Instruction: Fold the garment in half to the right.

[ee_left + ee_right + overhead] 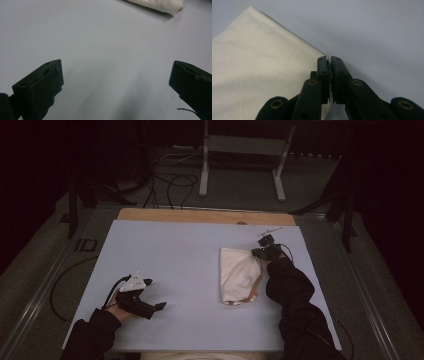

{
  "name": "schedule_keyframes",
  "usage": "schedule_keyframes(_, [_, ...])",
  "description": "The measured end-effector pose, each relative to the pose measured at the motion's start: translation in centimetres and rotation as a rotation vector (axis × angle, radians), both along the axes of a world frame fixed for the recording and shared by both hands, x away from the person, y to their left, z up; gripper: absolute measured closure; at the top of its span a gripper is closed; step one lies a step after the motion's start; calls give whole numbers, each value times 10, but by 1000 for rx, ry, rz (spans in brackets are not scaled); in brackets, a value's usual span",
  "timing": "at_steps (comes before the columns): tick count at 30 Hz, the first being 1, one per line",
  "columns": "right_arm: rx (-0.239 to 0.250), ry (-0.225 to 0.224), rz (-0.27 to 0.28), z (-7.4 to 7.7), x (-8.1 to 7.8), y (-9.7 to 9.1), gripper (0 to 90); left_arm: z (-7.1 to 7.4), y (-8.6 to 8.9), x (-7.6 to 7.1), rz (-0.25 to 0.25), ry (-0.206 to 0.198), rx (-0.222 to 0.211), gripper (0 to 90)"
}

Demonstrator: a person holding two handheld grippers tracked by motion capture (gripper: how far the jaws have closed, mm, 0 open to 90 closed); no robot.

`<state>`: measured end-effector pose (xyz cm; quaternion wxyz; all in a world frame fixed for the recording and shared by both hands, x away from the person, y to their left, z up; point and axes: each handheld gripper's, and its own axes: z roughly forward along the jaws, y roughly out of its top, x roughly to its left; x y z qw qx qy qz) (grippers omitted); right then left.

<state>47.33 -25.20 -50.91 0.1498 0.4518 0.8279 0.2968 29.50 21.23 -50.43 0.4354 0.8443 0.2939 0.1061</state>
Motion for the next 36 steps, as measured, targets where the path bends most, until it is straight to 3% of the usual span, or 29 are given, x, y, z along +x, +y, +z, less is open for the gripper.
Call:
schedule_keyframes(3, [-3,-3,-3,1,0,1,799,1,4,0,8,-1,-2,2])
schedule_keyframes(6, [23,-13,-3,6,0,1,630,1,7,-1,10,-2,-4,2])
schedule_keyframes(8, [33,-14,-3,8,0,1,630,1,7,-1,10,-2,-4,2])
schedule_keyframes(9, [40,-19,1,12,-1,2,504,0,11,-2,13,-1,-6,2])
schedule_keyframes(14, [81,-13,30,20,-3,8,271,-1,15,-3,17,-1,-11,2])
schedule_keyframes(15, [81,-13,30,20,-3,8,271,-1,15,-3,17,-1,-11,2])
schedule_keyframes(17, [113,-8,72,24,-6,14,158,-1,19,-3,21,-3,-16,2])
schedule_keyframes(26, [135,-8,124,35,-15,29,136,0,28,-4,30,5,-26,2])
schedule_keyframes(36, [138,-11,170,49,-35,28,119,-2,26,-4,6,17,-27,2])
